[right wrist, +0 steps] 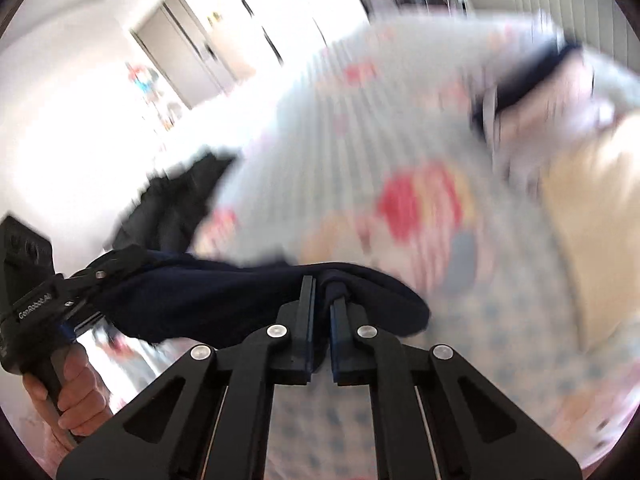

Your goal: Fold clothes

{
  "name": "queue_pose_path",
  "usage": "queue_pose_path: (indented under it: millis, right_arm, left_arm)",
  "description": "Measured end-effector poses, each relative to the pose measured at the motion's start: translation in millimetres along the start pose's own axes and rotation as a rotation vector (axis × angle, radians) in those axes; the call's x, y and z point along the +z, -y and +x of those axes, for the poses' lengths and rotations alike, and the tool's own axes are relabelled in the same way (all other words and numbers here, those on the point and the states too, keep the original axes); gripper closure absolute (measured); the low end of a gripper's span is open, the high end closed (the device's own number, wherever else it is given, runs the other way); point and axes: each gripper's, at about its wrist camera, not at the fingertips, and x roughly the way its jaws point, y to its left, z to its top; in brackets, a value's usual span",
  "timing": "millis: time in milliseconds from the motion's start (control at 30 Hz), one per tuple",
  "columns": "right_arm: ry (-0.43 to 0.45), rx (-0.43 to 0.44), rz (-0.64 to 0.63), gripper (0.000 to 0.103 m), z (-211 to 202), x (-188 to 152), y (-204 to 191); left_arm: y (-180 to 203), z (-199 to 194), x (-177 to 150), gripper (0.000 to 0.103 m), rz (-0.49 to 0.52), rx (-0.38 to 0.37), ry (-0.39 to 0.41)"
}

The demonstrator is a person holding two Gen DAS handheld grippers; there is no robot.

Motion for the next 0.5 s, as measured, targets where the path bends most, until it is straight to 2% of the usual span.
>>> queue_pose_path:
  millis: [33,67,100,167,267,367,400,500]
  right_arm:
    - [0.049,0.013,-0.016,0.099,-10,10,-11]
    - [0.091,0.024,-0.033,0.099,-21,19,-18]
    - [0.119,0.027,-0.047,0.099,-29,25,-25]
    - [0.100,-0.006,-0.062,0.099,-28,21,-31]
    - [-0.053,-0.092,-0.030,0.098,5,-16,-13]
    - [-0.185,-0.118,0.066,0.098,30,-57,15]
    - [-0.198,-0.130,0.075,0.098,31,-64,20]
    - [-0.216,-0.173,0.086,0.098,29,-76,34]
  left_arm:
    - [7,-13,11,0.089,0.008,-0.018,0.055]
    - [10,-20,14,0.089,0.011,-0.020,0.075]
    - [8,-18,10,0.089,0.012,0.000,0.056]
    - [-4,-5,-4,0.089,0.006,0.060,-0.016]
    - [-29,11,-38,0.089,-0.043,0.104,-0.137]
    - [-54,25,-73,0.089,-0.093,0.142,-0.257]
    - [-63,30,-84,0.089,-0.110,0.155,-0.296]
    - [-66,23,-95,0.089,-0.123,0.169,-0.307]
